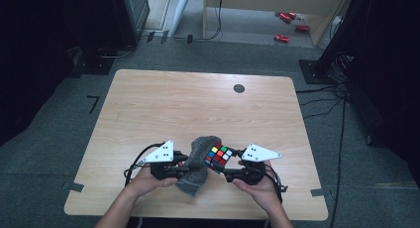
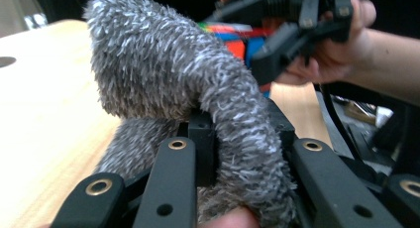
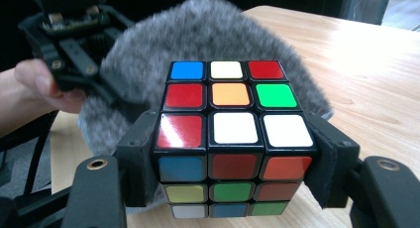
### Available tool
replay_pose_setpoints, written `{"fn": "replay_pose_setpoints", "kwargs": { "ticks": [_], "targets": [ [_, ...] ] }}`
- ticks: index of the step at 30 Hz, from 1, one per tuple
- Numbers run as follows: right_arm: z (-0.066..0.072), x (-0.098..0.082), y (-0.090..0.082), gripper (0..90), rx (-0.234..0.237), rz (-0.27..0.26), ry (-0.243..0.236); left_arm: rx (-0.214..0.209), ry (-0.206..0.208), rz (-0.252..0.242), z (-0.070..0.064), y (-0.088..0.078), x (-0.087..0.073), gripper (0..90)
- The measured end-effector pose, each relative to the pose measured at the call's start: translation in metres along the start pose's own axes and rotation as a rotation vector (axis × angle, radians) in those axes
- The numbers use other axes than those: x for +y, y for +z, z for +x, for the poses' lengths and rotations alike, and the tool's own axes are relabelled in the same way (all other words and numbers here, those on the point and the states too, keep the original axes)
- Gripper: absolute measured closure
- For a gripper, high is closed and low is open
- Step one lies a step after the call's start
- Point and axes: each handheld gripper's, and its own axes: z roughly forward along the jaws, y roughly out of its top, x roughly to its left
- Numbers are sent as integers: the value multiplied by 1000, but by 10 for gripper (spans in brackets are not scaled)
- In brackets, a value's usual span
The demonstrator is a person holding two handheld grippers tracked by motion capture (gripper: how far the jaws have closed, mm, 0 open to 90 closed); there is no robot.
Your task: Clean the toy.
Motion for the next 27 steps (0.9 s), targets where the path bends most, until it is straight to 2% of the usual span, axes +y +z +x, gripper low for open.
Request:
{"fn": "replay_pose_setpoints", "kwargs": {
  "ticks": [2, 5, 7, 10, 11, 13, 15, 17, 19, 22, 24, 27],
  "targets": [
    [-2, 0, -2, 343, -4, -10, 7, -9, 7, 18, -1, 2, -1, 742],
    [-4, 0, -4, 343, -1, -19, 22, -1, 21, 31, -3, 3, 0, 741],
    [-5, -1, -2, 342, 7, -17, 28, -5, 25, 13, -4, 1, 3, 740],
    [-4, -3, 1, 343, 13, 2, 24, -22, 16, -41, -5, -4, 9, 737],
    [-3, -4, 2, 343, 12, 7, 24, -22, 13, -42, -4, -4, 9, 733],
    [-2, -3, 3, 343, 4, 13, 19, -18, 11, -26, -3, -3, 6, 731],
    [-1, -2, 3, 343, -10, 10, 10, -16, 14, 12, -2, 0, 2, 731],
    [0, 0, 1, 343, -16, 1, 9, -17, 27, 39, -4, 3, 0, 729],
    [1, 2, -2, 343, -23, -9, 5, -8, 32, 45, -5, 5, 0, 725],
    [-2, 2, -4, 343, -19, -26, 25, 11, 28, 58, -3, 5, 0, 724],
    [-2, 1, -3, 343, -11, -20, 29, 19, 31, 52, -4, 4, 1, 722],
    [-3, -2, 0, 343, 4, -5, 35, 17, 21, -1, -4, -2, 5, 716]
  ]
}}
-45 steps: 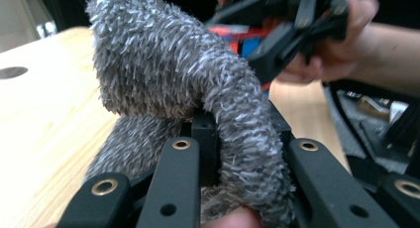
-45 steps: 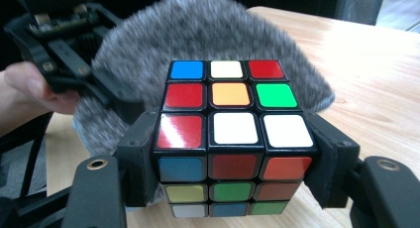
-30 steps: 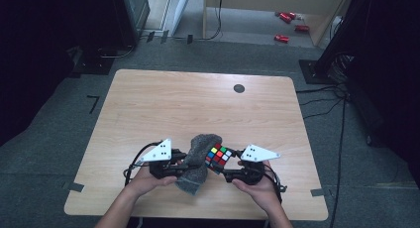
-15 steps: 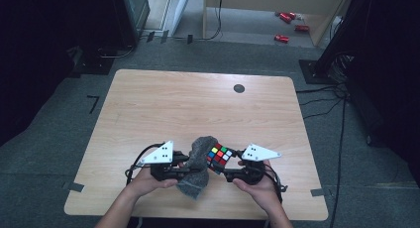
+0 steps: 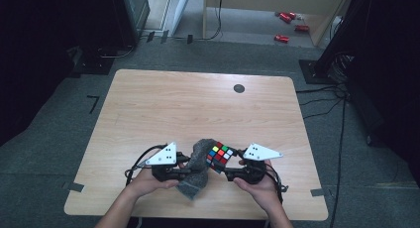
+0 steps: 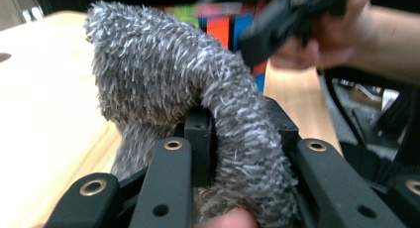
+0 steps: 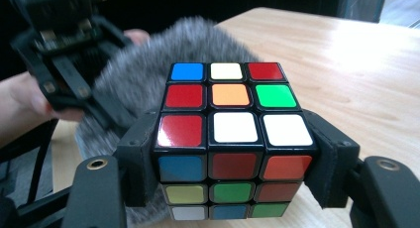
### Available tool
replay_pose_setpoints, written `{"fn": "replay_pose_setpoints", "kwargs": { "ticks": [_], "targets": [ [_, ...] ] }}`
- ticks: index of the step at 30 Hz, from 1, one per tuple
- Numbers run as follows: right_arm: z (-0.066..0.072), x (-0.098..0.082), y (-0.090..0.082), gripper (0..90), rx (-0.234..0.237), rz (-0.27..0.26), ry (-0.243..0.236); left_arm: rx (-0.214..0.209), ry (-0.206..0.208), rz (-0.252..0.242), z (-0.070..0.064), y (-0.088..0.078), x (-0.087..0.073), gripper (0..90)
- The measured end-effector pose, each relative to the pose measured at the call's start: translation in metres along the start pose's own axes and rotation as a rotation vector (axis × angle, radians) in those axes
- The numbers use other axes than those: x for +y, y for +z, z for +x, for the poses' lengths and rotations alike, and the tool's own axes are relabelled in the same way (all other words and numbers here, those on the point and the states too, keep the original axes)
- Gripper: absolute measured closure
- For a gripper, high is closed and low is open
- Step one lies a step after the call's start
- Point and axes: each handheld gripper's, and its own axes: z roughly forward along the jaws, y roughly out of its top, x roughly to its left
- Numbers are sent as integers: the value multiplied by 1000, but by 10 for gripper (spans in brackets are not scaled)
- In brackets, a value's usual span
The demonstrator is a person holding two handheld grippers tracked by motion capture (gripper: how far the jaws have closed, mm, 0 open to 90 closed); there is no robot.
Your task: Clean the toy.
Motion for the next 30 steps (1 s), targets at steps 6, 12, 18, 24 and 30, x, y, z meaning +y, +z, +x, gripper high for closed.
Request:
{"fn": "replay_pose_setpoints", "kwargs": {
  "ticks": [6, 12, 18, 24, 30],
  "targets": [
    [4, 3, -1, 343, -10, -5, -18, 11, 4, 48, 2, 4, -6, 719],
    [0, 2, -3, 343, 0, -17, 1, 11, 26, 49, -2, 5, -3, 720],
    [2, 1, 1, 343, -16, 2, -13, 12, 32, 51, -2, 4, -2, 721],
    [3, 4, -3, 343, -1, -24, -2, 29, 30, 89, -1, 8, -6, 704],
    [-1, 1, -1, 343, -7, -7, 5, -1, 38, 23, -4, 2, 1, 704]
  ]
}}
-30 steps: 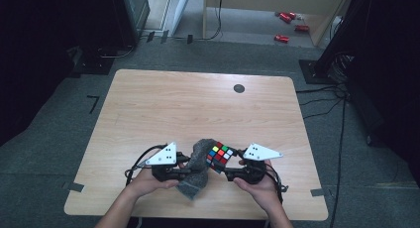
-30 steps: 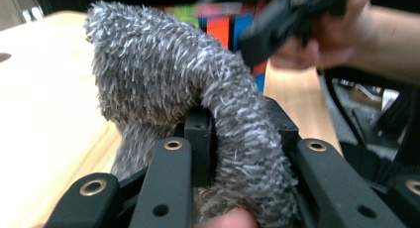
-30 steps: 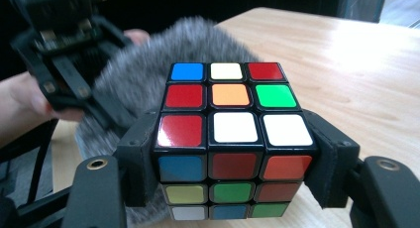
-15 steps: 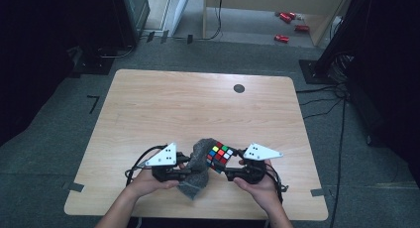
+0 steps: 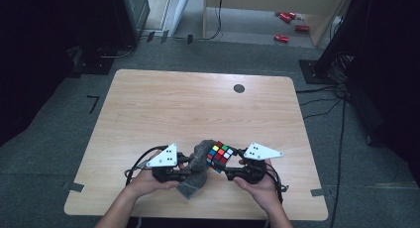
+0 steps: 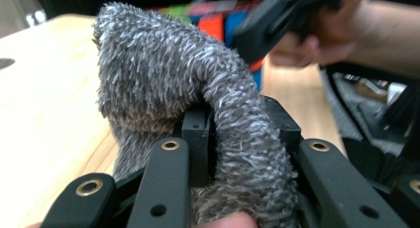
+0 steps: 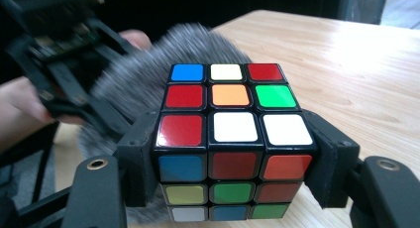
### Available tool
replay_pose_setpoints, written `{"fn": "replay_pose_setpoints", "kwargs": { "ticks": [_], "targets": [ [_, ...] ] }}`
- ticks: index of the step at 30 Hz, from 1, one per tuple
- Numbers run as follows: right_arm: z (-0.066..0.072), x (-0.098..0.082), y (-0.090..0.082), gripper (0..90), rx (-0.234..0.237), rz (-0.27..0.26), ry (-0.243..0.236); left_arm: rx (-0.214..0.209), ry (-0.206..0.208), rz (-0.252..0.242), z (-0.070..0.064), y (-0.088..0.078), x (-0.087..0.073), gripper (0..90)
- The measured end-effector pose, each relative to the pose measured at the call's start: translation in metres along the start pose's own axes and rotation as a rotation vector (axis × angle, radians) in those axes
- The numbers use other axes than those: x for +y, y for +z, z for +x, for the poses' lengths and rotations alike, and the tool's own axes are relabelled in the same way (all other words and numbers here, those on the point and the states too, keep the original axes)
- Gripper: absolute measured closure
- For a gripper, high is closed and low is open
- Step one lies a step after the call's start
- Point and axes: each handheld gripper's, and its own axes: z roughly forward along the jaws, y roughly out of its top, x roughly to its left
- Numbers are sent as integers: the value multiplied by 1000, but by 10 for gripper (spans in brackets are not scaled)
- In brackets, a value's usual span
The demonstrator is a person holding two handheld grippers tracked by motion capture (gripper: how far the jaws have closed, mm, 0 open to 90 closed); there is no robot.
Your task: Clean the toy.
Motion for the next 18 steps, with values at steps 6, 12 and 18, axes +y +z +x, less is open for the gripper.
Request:
{"fn": "replay_pose_setpoints", "kwargs": {
  "ticks": [6, 12, 18],
  "targets": [
    [5, 2, 1, 343, -8, 9, -20, 29, -11, 38, 3, 3, -5, 687],
    [1, 2, -1, 342, 2, -16, 2, 29, 32, 34, -2, 3, -4, 740],
    [2, 6, -9, 343, -10, -78, 11, 92, 28, 122, 1, 12, -10, 810]
  ]
}}
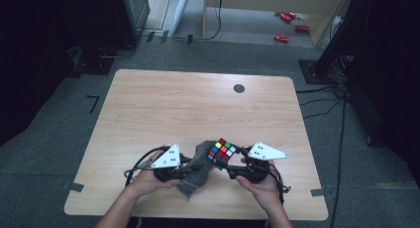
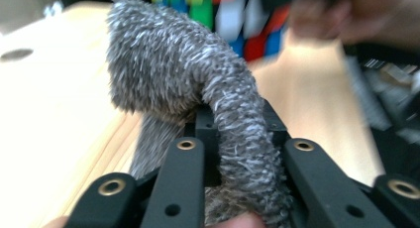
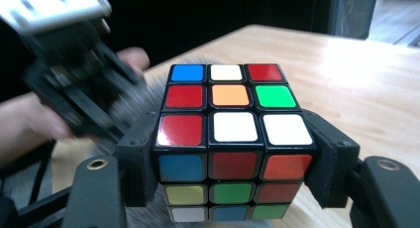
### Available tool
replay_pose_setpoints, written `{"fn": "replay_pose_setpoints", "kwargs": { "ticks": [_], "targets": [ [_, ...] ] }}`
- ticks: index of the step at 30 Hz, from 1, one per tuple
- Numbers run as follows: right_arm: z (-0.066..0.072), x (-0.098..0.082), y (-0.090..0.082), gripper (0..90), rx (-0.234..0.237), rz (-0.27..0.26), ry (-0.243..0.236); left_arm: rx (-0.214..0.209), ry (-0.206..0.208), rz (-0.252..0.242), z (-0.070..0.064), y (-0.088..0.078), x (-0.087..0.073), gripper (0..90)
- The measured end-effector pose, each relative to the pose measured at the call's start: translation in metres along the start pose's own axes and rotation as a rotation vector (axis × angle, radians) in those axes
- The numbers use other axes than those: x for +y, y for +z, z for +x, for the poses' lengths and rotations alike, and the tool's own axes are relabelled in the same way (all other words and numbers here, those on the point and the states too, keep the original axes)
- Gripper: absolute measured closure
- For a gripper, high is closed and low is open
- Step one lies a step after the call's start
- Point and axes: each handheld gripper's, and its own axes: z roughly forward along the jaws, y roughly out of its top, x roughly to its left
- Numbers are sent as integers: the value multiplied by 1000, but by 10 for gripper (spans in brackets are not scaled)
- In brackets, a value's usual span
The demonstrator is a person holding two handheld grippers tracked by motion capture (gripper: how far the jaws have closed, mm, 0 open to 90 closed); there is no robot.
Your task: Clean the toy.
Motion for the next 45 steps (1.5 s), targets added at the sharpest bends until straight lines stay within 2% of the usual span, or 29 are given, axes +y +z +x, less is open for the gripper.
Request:
{"fn": "replay_pose_setpoints", "kwargs": {
  "ticks": [3, 6, 7, 10, 13, 17, 19, 21, 24, 26, 29, 31, 33, 35, 38, 40, 42, 45],
  "targets": [
    [5, 4, -1, 343, -11, -33, -3, 3, 44, 24, -10, 10, 1, 814],
    [10, 4, 2, 343, -15, -50, 2, 19, 98, 22, -20, 16, 6, 816],
    [11, 4, 3, 343, -14, -57, 12, 22, 117, 16, -24, 17, 8, 816],
    [13, 2, 7, 343, -8, -69, 57, 34, 138, 6, -29, 19, 11, 816],
    [15, -1, 12, 343, -26, -57, 57, 71, 118, 7, -28, 20, 12, 816],
    [10, -2, 10, 343, -52, -52, 74, 140, 39, -7, -18, 17, 9, 814],
    [9, -2, 9, 343, -59, -49, 86, 156, 7, -5, -14, 16, 8, 814],
    [8, -3, 9, 343, -59, -48, 93, 148, 8, 8, -14, 17, 7, 812],
    [11, -3, 14, 343, -45, -47, 94, 115, 36, 20, -24, 27, 8, 798],
    [13, -4, 16, 343, -45, -39, 88, 118, 49, 15, -26, 29, 8, 794],
    [11, -4, 15, 343, -54, -39, 83, 135, 30, -3, -22, 24, 8, 797],
    [8, -4, 12, 343, -72, -39, 82, 154, -6, -18, -16, 19, 7, 799],
    [6, -4, 10, 343, -75, -39, 95, 168, -25, -18, -13, 17, 6, 800],
    [6, -4, 11, 343, -70, -35, 98, 152, -23, -9, -15, 21, 6, 797],
    [10, -5, 15, 343, -59, -29, 91, 126, 8, 8, -22, 28, 6, 790],
    [11, -5, 16, 343, -60, -26, 79, 129, 20, 8, -25, 30, 7, 785],
    [9, -5, 16, 343, -62, -30, 85, 132, 3, -2, -22, 26, 7, 786],
    [6, -6, 13, 343, -91, -29, 80, 148, -14, -11, -17, 21, 6, 787]
  ]
}}
